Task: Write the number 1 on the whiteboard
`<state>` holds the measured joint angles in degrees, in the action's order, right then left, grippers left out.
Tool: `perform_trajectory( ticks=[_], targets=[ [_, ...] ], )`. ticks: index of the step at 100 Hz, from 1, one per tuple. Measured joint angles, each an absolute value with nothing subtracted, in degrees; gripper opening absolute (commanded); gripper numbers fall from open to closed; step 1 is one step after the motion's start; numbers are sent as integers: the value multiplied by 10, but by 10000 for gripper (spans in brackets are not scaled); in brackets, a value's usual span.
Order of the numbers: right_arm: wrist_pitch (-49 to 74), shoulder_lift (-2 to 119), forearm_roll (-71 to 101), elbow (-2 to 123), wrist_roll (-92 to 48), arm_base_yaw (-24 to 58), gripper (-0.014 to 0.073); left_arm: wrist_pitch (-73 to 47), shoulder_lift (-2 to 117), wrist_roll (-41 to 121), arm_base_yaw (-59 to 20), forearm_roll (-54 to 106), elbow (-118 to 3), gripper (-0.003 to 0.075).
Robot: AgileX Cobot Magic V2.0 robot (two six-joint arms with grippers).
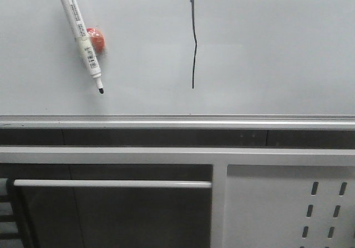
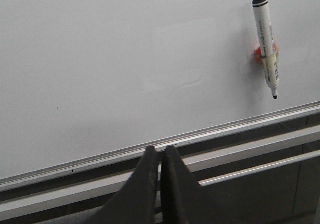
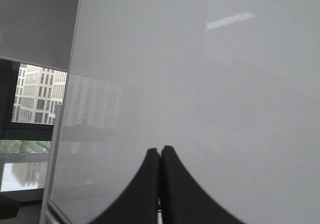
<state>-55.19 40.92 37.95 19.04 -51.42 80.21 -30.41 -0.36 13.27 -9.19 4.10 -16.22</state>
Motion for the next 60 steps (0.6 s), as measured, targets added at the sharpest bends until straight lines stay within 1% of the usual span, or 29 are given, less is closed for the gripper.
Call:
perform_trajectory(
  ticks=[15,35,60],
  targets=[
    [-503,409,314,173,-406,728,-71,-304,-4,133,-92,41,-162,-18],
    [-525,409,259,122,-271,633,-71,-304,-4,133,-92,41,-162,-18],
    [-553,409,225,50,-217,532,-71,-304,-4,133,-92,41,-162,-18]
  ],
)
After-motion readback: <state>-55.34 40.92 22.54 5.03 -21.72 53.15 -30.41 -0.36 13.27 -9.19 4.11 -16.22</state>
